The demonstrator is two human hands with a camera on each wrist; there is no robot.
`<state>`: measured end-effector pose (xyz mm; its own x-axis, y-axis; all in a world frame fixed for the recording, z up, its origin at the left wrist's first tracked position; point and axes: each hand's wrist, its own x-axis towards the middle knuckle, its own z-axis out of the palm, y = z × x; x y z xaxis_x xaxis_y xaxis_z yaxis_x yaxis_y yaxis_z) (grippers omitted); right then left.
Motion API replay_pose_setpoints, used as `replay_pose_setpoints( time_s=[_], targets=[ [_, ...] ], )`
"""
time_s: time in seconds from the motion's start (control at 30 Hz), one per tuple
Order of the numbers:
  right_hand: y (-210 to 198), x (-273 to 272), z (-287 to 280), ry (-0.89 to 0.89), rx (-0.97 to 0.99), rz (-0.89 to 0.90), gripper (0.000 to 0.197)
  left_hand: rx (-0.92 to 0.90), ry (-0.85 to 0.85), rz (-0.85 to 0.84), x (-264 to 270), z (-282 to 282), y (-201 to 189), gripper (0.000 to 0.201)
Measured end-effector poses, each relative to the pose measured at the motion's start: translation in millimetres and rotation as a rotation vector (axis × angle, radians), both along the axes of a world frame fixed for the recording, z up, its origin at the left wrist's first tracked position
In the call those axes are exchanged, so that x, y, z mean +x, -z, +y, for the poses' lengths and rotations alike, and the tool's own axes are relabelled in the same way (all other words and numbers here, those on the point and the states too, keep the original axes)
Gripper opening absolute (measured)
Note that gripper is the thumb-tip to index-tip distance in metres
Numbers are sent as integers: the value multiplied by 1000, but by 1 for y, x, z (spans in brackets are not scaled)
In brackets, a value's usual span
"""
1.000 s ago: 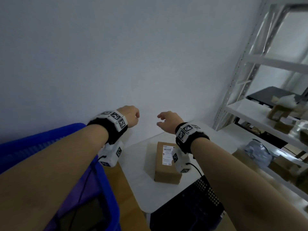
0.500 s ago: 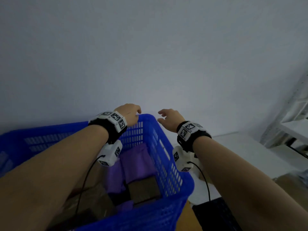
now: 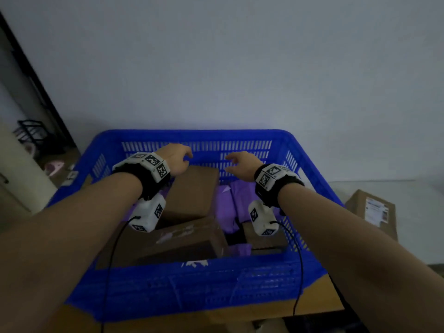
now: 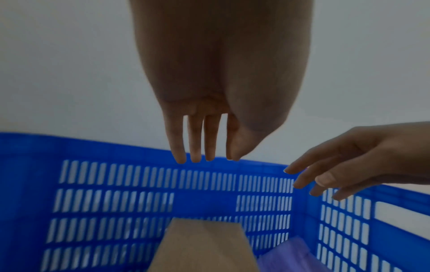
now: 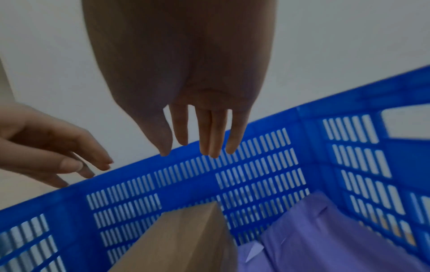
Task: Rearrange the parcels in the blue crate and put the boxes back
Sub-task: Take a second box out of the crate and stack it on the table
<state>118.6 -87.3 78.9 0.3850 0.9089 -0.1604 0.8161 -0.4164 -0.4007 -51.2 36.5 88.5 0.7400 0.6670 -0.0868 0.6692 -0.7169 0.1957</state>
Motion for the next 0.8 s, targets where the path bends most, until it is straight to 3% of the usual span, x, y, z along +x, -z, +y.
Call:
replay_pose_setpoints(
  time_s=[0.23, 0.37, 0.53, 0.63, 0.8],
  targets=[
    [39, -13, 36, -9, -162, 135, 57, -198, -165, 75, -31, 29, 44, 44],
    [52, -17, 42, -55, -234, 209, 46, -353, -266, 111, -34, 39, 71, 53],
    [67, -19, 50, -77, -321, 252, 40, -521, -387, 49, -29, 42, 89, 49],
    [77, -21, 55, 5, -346, 368, 41, -579, -397, 70, -26, 41, 98, 35],
    [90, -19, 60, 209, -369, 648, 12, -701, -447, -42, -25, 36, 103, 37]
  ],
)
